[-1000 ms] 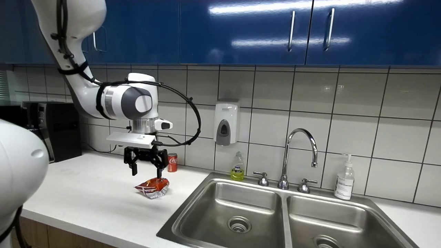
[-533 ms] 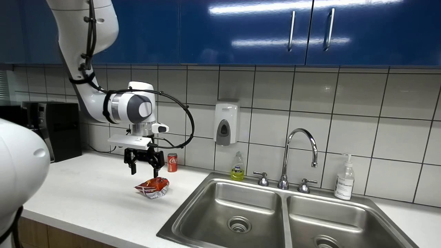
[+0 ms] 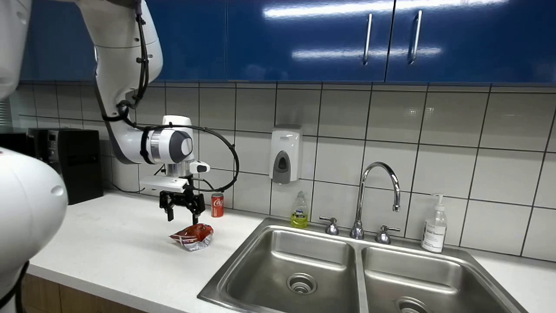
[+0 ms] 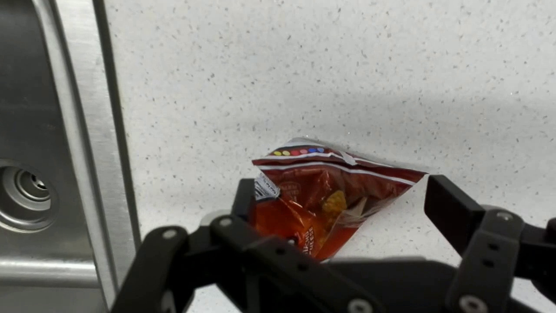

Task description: Pick up the snacks and put them in the sink

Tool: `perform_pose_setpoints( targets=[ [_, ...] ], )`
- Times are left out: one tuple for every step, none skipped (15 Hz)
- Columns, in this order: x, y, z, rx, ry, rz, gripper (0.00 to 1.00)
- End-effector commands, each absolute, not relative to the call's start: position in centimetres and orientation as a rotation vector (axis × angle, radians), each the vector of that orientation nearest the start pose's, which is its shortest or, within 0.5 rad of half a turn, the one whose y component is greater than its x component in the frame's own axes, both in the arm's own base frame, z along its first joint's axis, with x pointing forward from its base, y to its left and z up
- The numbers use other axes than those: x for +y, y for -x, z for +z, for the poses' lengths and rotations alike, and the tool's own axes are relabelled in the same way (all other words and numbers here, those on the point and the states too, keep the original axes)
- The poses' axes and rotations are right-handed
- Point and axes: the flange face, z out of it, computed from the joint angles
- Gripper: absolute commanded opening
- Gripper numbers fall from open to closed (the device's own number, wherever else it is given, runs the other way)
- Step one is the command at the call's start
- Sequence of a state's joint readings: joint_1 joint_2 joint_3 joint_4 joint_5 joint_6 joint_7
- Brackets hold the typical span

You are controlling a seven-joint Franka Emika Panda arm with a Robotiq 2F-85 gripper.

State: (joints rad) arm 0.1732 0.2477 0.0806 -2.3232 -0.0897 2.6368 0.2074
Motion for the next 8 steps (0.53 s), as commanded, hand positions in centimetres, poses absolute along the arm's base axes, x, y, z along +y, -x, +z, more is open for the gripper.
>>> perform_pose_setpoints(
  targets=[
    [15.4, -53.7, 23.0, -0.124, 3.174, -0.106, 1.00],
    [15.7, -54.2, 22.7, -0.114, 3.176, -0.107, 1.00],
    [16.0, -54.7, 22.4, -0.099, 3.178, -0.108, 1.00],
    [16.2, -55.1, 22.2, -0.085, 3.180, -0.109, 1.00],
    [16.3, -55.6, 22.0, -0.069, 3.184, -0.112, 1.00],
    [16.1, -56.0, 21.8, -0.050, 3.189, -0.118, 1.00],
    [16.0, -56.4, 21.6, -0.034, 3.195, -0.118, 1.00],
    [15.6, -56.9, 21.4, -0.013, 3.203, -0.122, 1.00]
  ],
)
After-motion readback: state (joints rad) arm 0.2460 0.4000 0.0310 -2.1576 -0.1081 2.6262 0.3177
